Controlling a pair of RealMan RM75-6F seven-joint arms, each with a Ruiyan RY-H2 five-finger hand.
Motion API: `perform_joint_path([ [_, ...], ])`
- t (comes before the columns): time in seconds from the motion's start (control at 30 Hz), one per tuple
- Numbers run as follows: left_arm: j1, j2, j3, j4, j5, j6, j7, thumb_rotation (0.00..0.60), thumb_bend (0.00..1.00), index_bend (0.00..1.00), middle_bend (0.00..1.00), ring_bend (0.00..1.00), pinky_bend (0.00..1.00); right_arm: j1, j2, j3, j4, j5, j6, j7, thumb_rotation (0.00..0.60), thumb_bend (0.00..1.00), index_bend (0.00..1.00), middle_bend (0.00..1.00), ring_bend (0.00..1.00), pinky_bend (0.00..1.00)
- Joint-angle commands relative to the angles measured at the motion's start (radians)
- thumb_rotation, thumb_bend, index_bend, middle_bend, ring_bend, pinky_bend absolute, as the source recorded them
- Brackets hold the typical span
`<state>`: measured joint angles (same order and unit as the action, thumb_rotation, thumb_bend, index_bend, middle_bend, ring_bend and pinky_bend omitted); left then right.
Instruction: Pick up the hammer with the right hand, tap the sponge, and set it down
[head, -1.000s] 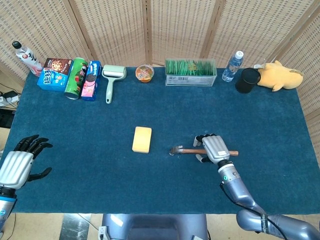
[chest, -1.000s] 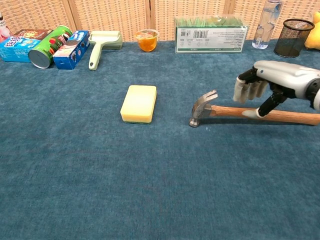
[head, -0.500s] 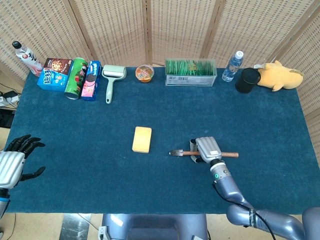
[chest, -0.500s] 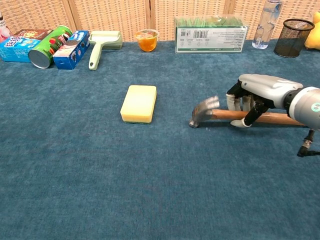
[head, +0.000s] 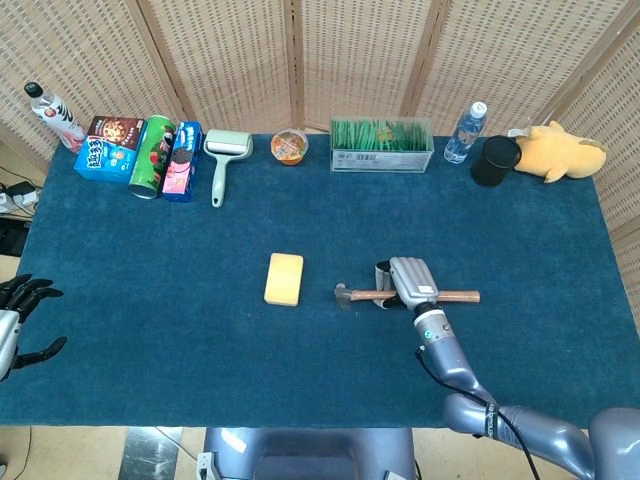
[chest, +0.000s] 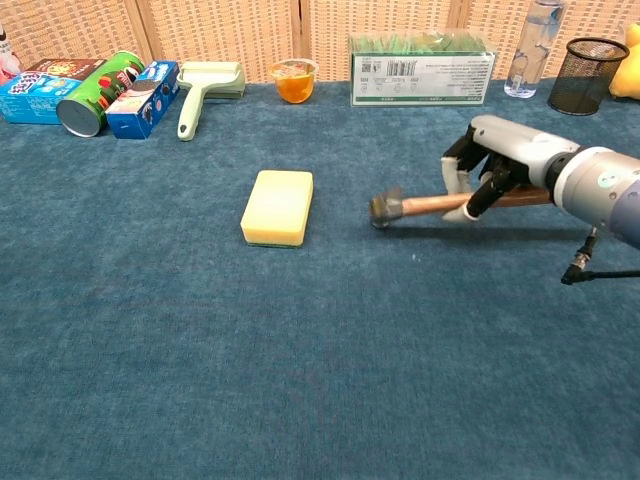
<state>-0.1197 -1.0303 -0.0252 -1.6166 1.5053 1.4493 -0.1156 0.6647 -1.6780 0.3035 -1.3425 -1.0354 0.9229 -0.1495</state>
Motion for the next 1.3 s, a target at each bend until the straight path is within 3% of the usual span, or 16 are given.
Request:
perform_joint_path([
  [0.03,0.001,-0.002,0.001,0.005,0.003,0.001,-0.008,0.6,0.23,0.29,0.21,0.11,0.11,-0.007,0.047,0.05,-0.074,0.025,-0.033,0.098,0.6,0.26,0.88,1.0,1.0,1.0],
  [0.57,0.002,-0.007,0.005,0.004,0.015,0.001,-0.009,0.6,0.23,0.29,0.21,0.11,0.11,-0.023,0.151,0.077,-0.232,0.132,-0.106,0.232,0.6,0.26,0.88,1.0,1.0,1.0],
  [1.03,0.014,-0.004,0.014,0.005,0.013,0.002,-0.006,0.6,0.23,0.29,0.21,0.11,0.11,-0.021,0.055,0.177,-0.313,0.184,-0.07,0.466,0.6,0.26,0.88,1.0,1.0,1.0],
  [1.3,0.016,-0.011,0.016,0.027,-0.006,-0.014,-0.018,0.6,0.23,0.29,0.21,0.11,0.11,0.023,0.003,0.156,-0.266,0.172,-0.058,0.432,0.6,0.26,0.88,1.0,1.0,1.0],
])
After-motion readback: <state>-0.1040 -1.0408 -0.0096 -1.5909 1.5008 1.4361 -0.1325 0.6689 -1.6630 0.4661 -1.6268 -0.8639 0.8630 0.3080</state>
